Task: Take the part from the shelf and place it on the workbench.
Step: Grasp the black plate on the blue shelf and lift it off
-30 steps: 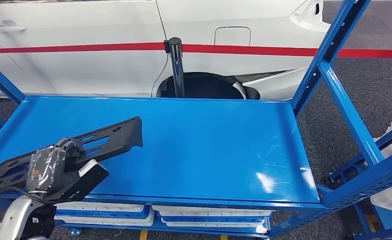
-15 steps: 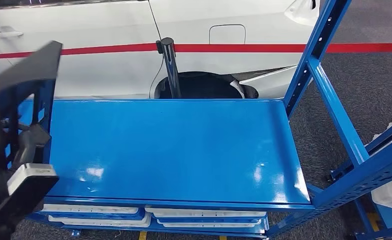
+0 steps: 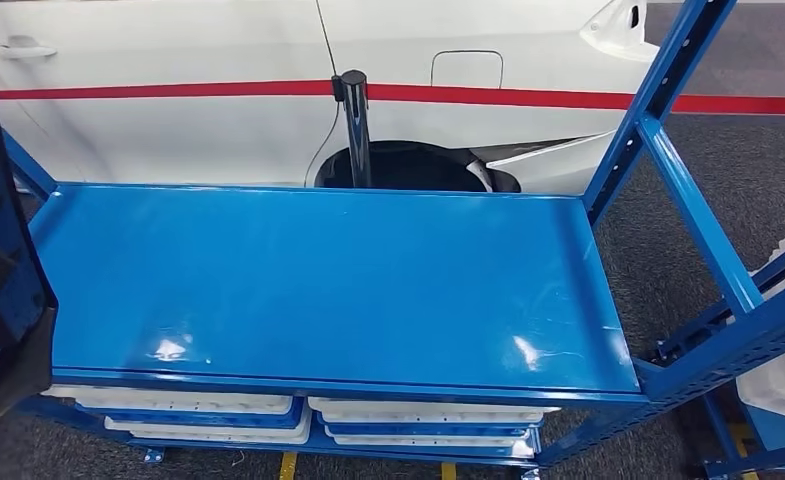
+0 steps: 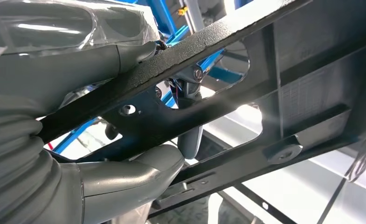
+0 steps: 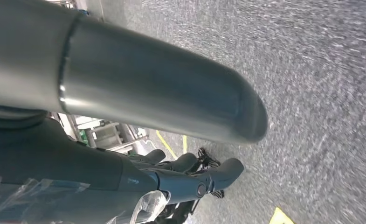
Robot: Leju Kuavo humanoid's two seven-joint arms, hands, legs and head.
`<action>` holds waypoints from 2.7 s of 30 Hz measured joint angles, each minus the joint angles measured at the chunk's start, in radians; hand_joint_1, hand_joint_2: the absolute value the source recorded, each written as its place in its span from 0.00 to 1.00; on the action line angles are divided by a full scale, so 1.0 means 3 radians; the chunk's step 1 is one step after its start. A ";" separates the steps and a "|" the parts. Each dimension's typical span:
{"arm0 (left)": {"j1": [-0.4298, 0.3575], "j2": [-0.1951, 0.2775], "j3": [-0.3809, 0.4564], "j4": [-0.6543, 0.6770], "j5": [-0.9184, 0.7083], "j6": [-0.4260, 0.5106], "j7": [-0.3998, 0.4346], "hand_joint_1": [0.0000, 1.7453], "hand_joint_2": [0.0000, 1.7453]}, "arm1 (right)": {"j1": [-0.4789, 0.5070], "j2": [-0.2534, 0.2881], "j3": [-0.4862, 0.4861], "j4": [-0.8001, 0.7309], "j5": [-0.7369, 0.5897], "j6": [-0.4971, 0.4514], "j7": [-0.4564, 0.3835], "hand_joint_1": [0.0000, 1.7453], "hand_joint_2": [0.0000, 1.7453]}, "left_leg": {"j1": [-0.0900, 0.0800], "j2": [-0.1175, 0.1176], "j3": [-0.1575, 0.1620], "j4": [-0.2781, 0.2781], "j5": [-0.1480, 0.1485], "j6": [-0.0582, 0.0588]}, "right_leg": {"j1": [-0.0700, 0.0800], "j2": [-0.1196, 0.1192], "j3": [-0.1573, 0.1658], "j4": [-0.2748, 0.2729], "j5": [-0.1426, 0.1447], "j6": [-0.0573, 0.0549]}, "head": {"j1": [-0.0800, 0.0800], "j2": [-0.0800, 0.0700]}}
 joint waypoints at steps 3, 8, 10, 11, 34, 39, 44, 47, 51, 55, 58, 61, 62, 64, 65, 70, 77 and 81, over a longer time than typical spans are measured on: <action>-0.0007 -0.0002 -0.0003 -0.0074 -0.0047 -0.0022 0.0000 1.00 1.00 | -0.0002 0.0001 -0.0017 0.0000 0.0003 -0.0004 0.0000 0.00 0.00 | 0.0002 -0.0001 -0.0076 0.0016 0.0054 -0.0016 | -0.0005 -0.0003 0.0237 -0.0236 0.0136 0.0007 | 0.0000 0.0000; -0.0045 -0.0006 -0.0005 -0.0130 -0.0085 -0.0066 0.0000 1.00 1.00 | -0.0011 0.0000 -0.0038 0.0000 0.0017 -0.0009 -0.0004 0.00 0.00 | -0.0007 -0.0003 -0.0145 0.0073 0.0125 -0.0106 | 0.0005 0.0015 0.0629 -0.0916 0.0336 -0.0053 | -0.0004 0.0000; -0.0055 -0.0009 -0.0007 -0.0130 -0.0094 -0.0075 0.0001 1.00 1.00 | -0.0013 0.0008 -0.0045 0.0001 0.0018 -0.0011 -0.0005 0.00 0.00 | 0.0002 -0.0004 -0.0171 0.0095 0.0115 -0.0147 | 0.0002 0.0007 0.0587 -0.0919 0.0371 -0.0102 | -0.0007 0.0000; -0.0059 -0.0009 -0.0007 -0.0130 -0.0096 -0.0078 0.0002 1.00 1.00 | -0.0014 0.0011 -0.0049 0.0002 0.0018 -0.0011 -0.0005 0.00 0.00 | 0.0009 -0.0005 -0.0204 0.0164 0.0032 -0.0165 | -0.0002 0.0000 0.0559 -0.0922 0.0401 -0.0127 | -0.0009 0.0000; -0.0078 -0.0041 -0.0036 -0.0133 -0.0099 -0.0108 0.0003 1.00 1.00 | -0.0016 0.0031 -0.0111 0.0003 0.0032 -0.0031 -0.0030 0.00 0.00 | -0.0039 0.0009 0.0015 -0.0119 0.0078 0.0027 | 0.0004 -0.0023 0.0236 -0.0238 0.0393 0.0027 | -0.0011 0.0000; -0.0077 -0.0046 -0.0033 -0.0133 -0.0068 -0.0101 0.0003 1.00 1.00 | -0.0019 0.0017 -0.0113 0.0003 0.0032 -0.0044 -0.0030 0.00 0.00 | -0.0047 0.0032 -0.0126 -0.0005 0.0176 -0.0055 | 0.0030 -0.0002 0.0735 -0.1047 0.0346 -0.0069 | -0.0016 0.0000; -0.0069 -0.0047 -0.0033 -0.0132 -0.0039 -0.0099 0.0004 1.00 1.00 | -0.0026 0.0021 -0.0113 0.0008 0.0032 -0.0049 -0.0033 0.00 0.00 | -0.0004 0.0021 -0.0343 0.0545 -0.0322 -0.0171 | 0.0012 -0.0039 0.0545 -0.1042 0.0519 -0.0172 | -0.0025 0.0000; -0.0064 -0.0050 -0.0037 -0.0131 -0.0030 -0.0101 0.0006 1.00 1.00 | -0.0025 0.0021 -0.0113 0.0008 0.0032 -0.0043 -0.0033 0.00 0.00 | 0.0015 0.0021 -0.0390 0.1045 -0.0503 -0.0202 | 0.0019 -0.0051 0.0395 -0.1035 0.0630 -0.0167 | -0.0025 0.0000; -0.0075 -0.0050 -0.0040 -0.0130 -0.0007 -0.0105 0.0006 1.00 1.00 | -0.0042 0.0021 -0.0113 0.0008 0.0032 -0.0018 -0.0033 0.00 0.00 | 0.0003 0.0007 0.0252 0.0258 -0.0256 -0.0153 | 0.0026 -0.0040 0.0243 -0.1032 0.0769 -0.0139 | -0.0025 0.0000; -0.0082 -0.0052 -0.0049 -0.0130 0.0027 -0.0104 0.0006 1.00 1.00 | -0.0047 0.0021 -0.0113 0.0008 0.0032 0.0005 -0.0033 0.00 0.00 | -0.0027 0.0001 0.0471 -0.0182 -0.0271 -0.0069 | 0.0029 -0.0028 0.0185 -0.1038 0.0880 -0.0071 | -0.0022 0.0000; -0.0088 -0.0054 -0.0074 -0.0128 0.0036 -0.0103 0.0005 1.00 1.00 | -0.0043 0.0017 -0.0113 0.0009 0.0032 0.0010 -0.0038 0.00 0.00 | -0.0013 0.0018 0.0361 -0.0187 -0.0164 0.0011 | 0.0018 -0.0019 0.0064 -0.0779 0.0596 -0.0026 | -0.0017 0.0000; -0.0089 -0.0059 -0.0104 -0.0128 0.0059 -0.0097 0.0005 1.00 1.00 | -0.0041 0.0019 -0.0113 0.0011 0.0032 0.0016 -0.0039 0.00 0.00 | -0.0022 0.0021 0.0221 -0.0172 -0.0051 0.0036 | 0.0013 -0.0018 -0.0115 -0.0091 0.0166 -0.0005 | -0.0009 0.0000; -0.0090 -0.0060 -0.0112 -0.0128 0.0068 -0.0093 0.0005 1.00 1.00 | -0.0042 0.0019 -0.0113 0.0011 0.0032 0.0018 -0.0039 0.00 0.00 | -0.0022 0.0022 0.0169 -0.0159 -0.0016 0.0031 | 0.0011 -0.0018 -0.0112 0.0038 0.0169 0.0001 | -0.0009 0.0000; -0.0092 -0.0062 -0.0128 -0.0128 0.0079 -0.0085 0.0005 1.00 1.00 | -0.0049 0.0017 -0.0113 0.0011 0.0032 0.0018 -0.0039 0.00 0.00 | -0.0014 0.0023 0.0064 -0.0117 0.0040 0.0011 | 0.0006 -0.0020 0.0074 -0.0077 0.0346 0.0010 | -0.0009 0.0000; -0.0095 -0.0063 -0.0135 -0.0128 0.0081 -0.0082 0.0005 1.00 1.00 | -0.0052 0.0015 -0.0113 0.0011 0.0032 0.0018 -0.0039 0.00 0.00 | -0.0011 0.0024 0.0011 -0.0085 0.0060 -0.0002 | 0.0001 -0.0021 0.0248 -0.0295 0.0420 0.0014 | -0.0009 0.0000; -0.0112 -0.0063 -0.0152 -0.0127 0.0091 -0.0056 0.0005 1.00 1.00 | -0.0055 0.0015 -0.0116 0.0013 0.0032 0.0017 -0.0039 0.00 0.00 | -0.0015 0.0039 -0.0141 0.0037 0.0143 -0.0096 | 0.0014 -0.0006 0.0636 -0.0969 0.0377 -0.0060 | -0.0010 0.0000; -0.0093 -0.0060 -0.0181 -0.0125 0.0135 -0.0023 0.0005 1.00 1.00 | -0.0045 0.0017 -0.0133 0.0015 0.0031 0.0017 -0.0039 0.00 0.00 | 0.0020 0.0030 -0.0399 0.1032 -0.0546 -0.0199 | 0.0024 -0.0051 0.0385 -0.0959 0.0595 -0.0159 | -0.0017 0.0000; -0.0094 -0.0060 -0.0186 -0.0124 0.0139 -0.0009 0.0006 1.00 1.00 | -0.0051 0.0019 -0.0153 0.0015 0.0032 0.0017 -0.0040 0.00 0.00 | -0.0001 0.0018 0.0132 0.0425 -0.0286 -0.0126 | 0.0037 -0.0041 0.0230 -0.0958 0.0728 -0.0151 | -0.0018 0.0000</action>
